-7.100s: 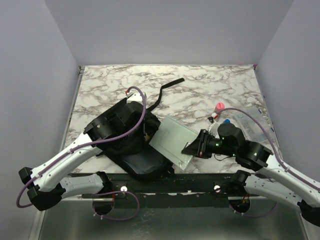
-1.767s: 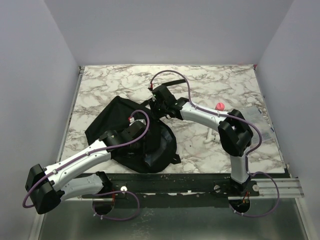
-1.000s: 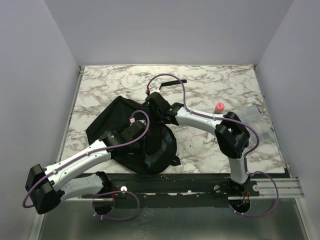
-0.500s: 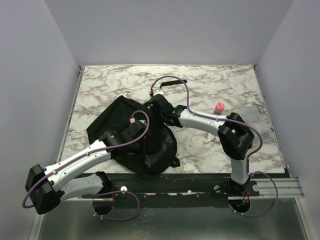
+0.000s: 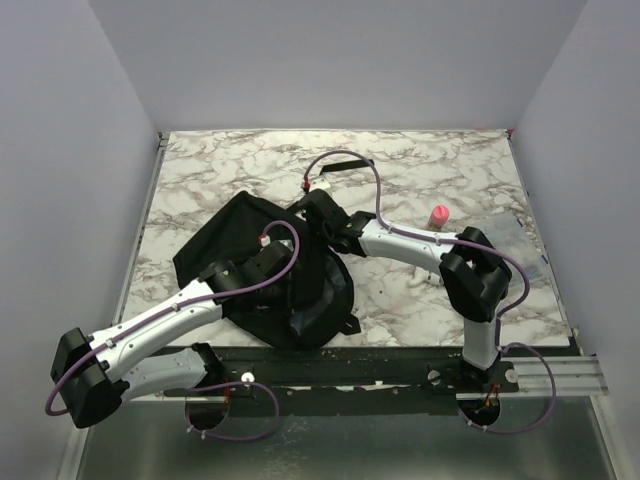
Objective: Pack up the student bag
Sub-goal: Zip the student bag at the center of the board.
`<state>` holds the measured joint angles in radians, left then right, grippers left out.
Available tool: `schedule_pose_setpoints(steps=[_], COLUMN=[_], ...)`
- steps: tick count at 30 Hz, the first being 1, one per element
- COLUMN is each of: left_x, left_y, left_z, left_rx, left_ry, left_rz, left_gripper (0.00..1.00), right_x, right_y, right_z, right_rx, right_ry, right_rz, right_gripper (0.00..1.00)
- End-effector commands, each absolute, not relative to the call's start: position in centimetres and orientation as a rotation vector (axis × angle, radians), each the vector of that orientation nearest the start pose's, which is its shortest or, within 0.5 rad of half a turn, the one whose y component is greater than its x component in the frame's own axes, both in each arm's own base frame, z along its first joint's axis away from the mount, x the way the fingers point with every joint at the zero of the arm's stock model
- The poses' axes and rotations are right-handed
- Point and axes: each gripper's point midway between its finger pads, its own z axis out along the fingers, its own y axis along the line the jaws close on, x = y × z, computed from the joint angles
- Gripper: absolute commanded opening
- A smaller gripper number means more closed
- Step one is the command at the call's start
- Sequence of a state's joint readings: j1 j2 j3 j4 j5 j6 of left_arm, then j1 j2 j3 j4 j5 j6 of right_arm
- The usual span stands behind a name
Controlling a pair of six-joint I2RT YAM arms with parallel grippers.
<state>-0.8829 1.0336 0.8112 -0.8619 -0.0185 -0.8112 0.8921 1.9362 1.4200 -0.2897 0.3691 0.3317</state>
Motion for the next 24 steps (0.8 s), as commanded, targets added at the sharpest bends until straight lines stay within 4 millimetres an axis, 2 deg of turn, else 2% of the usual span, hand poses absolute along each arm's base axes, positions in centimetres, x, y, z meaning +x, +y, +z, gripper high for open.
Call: schedule_pose_setpoints(steps=[1,6,10,18,20,24], left_x=[12.3,12.4,12.3,12.3,12.0,12.2], left_y=[-19.5,-19.6,-19.5,-19.5,-20.1,-20.7], left_z=[11.3,11.4,11.3,11.5,11.8,12.9], left_rx=[0.106,0.11,0.11,0.111,0.15,0.178], left_ry=[2.778,2.777,2.779,2.769,2.773,2.727], left_rz=[-0.501,-0.499,-0.499,-0.511,-0.555,-0.626], left_gripper=[0.0,0.0,0.0,0.0,0.01,0.3], right_x=[35.2,35.1,34.8,33.2,32.8,32.1], right_y=[34.0,34.2,35.1,35.3,35.2,35.1], right_z=[10.4,10.0,9.6,10.3,10.6,11.1], right_rx=[-0.358,-0.358,-0.401,-0.383,-0.371,-0.345], right_ry=[2.26,2.272,2.276,2.294,2.299,2.299], right_rz=[0.159,0.167,0.216,0.322,0.355,0.4], right_gripper=[0.18,0.11,0.01,0.0,0.0,0.0])
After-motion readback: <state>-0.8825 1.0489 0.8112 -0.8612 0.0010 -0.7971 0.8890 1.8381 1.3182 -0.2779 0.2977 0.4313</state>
